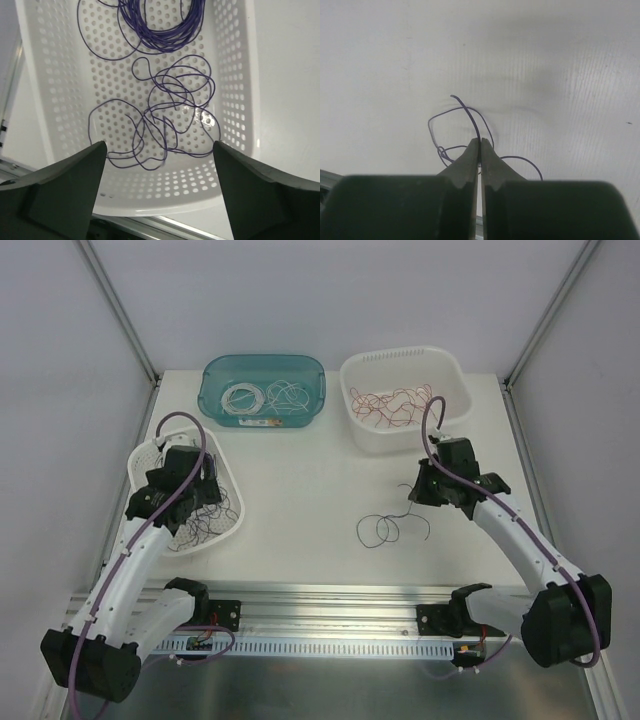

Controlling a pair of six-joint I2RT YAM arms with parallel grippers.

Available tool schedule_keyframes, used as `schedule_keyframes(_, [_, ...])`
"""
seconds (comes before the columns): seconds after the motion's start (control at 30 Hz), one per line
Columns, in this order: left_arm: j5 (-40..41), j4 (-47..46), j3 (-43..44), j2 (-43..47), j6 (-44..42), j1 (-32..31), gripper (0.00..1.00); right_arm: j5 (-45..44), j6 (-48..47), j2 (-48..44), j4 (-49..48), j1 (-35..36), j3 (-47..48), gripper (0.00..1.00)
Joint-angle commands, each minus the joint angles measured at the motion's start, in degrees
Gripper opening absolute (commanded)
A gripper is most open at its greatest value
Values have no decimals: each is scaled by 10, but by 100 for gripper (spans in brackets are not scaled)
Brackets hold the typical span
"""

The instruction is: Untangle the cables

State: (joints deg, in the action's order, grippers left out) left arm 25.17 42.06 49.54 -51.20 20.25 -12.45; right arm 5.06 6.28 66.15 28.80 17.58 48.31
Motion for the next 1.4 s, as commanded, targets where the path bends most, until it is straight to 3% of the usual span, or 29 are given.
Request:
schedule_keyframes(0.0, [-65, -14, 43, 14, -3, 7, 92, 37, -25, -42, -22, 11, 48, 2])
schedule_keyframes(0.1, [-135, -20, 77, 15, -29, 6, 99, 70, -37, -71, -37, 21, 62, 2])
schedule_keyframes(0.23, [-297, -54, 97, 20, -21, 4, 99, 104, -32, -98, -59, 33, 86, 1])
schedule_keyframes(0.4, [-403, -136, 98, 26, 5, -23, 99, 147, -15, -121, -96, 50, 105, 2])
schedule_keyframes(0.77, [-391, -367, 62, -35, -19, -284, 98, 155, 38, -120, -150, 117, 126, 2])
schedule_keyframes(1.0, [-373, -452, 71, -134, -26, -368, 93, 148, 59, -125, -170, 147, 123, 1])
schedule_keyframes(1.1, [-365, -483, 75, -173, -31, -397, 88, 143, 62, -130, -175, 154, 123, 2])
schedule_keyframes(1.3, [-347, -507, 88, -230, -33, -431, 60, 140, 63, -137, -172, 158, 119, 1])
schedule_keyframes(1.33, [-347, -509, 89, -233, -33, -435, 53, 138, 62, -140, -168, 157, 117, 1])
schedule_keyframes(1.37, [-345, -510, 89, -233, -33, -436, 37, 131, 57, -142, -166, 157, 115, 1])
